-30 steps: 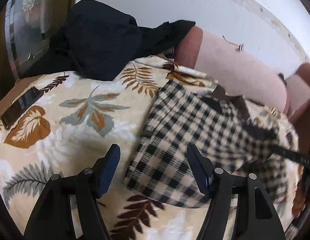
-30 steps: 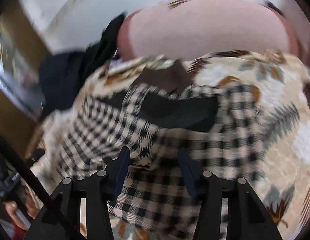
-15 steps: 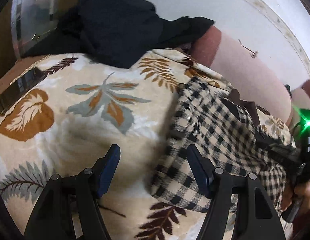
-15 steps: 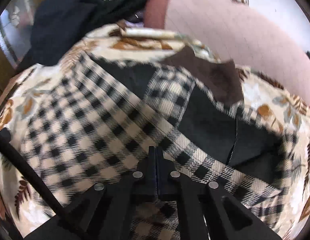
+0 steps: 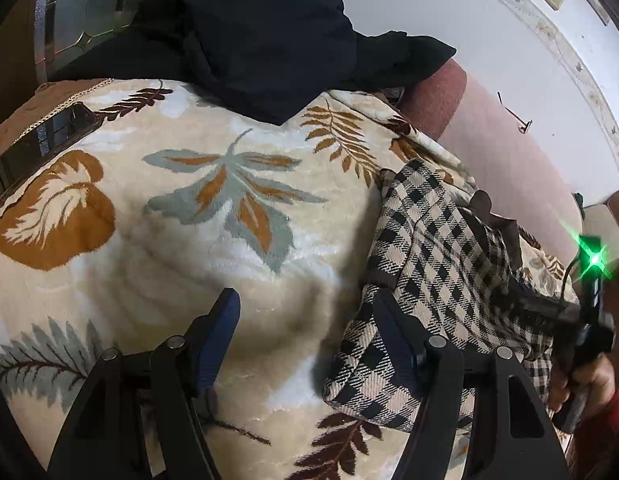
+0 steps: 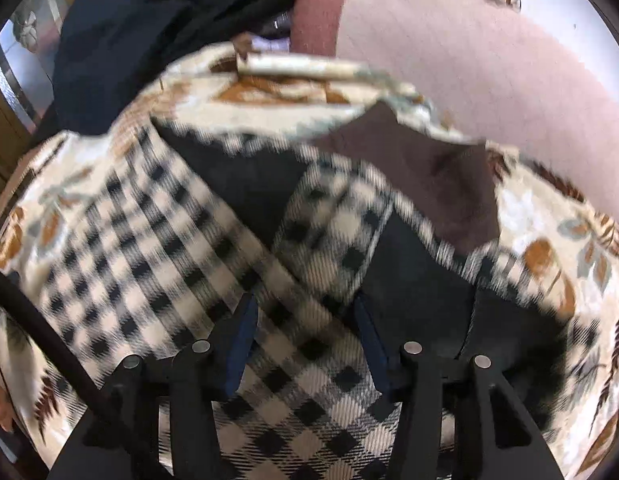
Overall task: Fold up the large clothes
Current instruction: 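Lay the sleeve over the folded shirt and open both grippers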
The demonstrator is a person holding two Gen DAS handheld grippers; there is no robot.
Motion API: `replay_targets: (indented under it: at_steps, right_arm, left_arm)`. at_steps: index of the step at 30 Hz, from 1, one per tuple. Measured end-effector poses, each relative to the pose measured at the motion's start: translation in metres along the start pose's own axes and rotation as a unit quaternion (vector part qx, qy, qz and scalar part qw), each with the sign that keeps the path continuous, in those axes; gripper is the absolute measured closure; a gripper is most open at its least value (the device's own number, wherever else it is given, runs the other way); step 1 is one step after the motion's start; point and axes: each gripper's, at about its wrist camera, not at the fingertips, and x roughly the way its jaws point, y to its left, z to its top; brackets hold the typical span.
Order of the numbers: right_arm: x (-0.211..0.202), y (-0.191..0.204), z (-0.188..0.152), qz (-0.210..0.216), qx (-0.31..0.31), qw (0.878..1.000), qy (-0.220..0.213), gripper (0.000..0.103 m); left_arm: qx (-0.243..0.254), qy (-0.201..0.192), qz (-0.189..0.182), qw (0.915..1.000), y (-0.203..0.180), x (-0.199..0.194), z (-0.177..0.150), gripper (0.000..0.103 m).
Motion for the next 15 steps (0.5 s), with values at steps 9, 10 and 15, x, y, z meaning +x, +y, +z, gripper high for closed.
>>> replay_targets:
  at_steps: [9,10,15]
  right_arm:
    - [-0.034,0.016,0.006,-0.047,-0.033,0.997,-0.046,0.098]
    - [-0.038,0.015,0.016,-0.056,-0.030,0.996,-0.057,0.098]
    - [-0.016,0.021,0.078,-0.090,-0.017,0.993,-0.069,0.098]
  left_arm:
    - [-0.004,0.001,0.009,1.0000,0.002,0.004,-0.002,0.035]
    - [-0.001,0.001,0.009,1.0000,0.000,0.005,-0.003,0.035]
    - [0.016,0.001,0.028,0.9995,-0.003,0.008,-0.004,0.035]
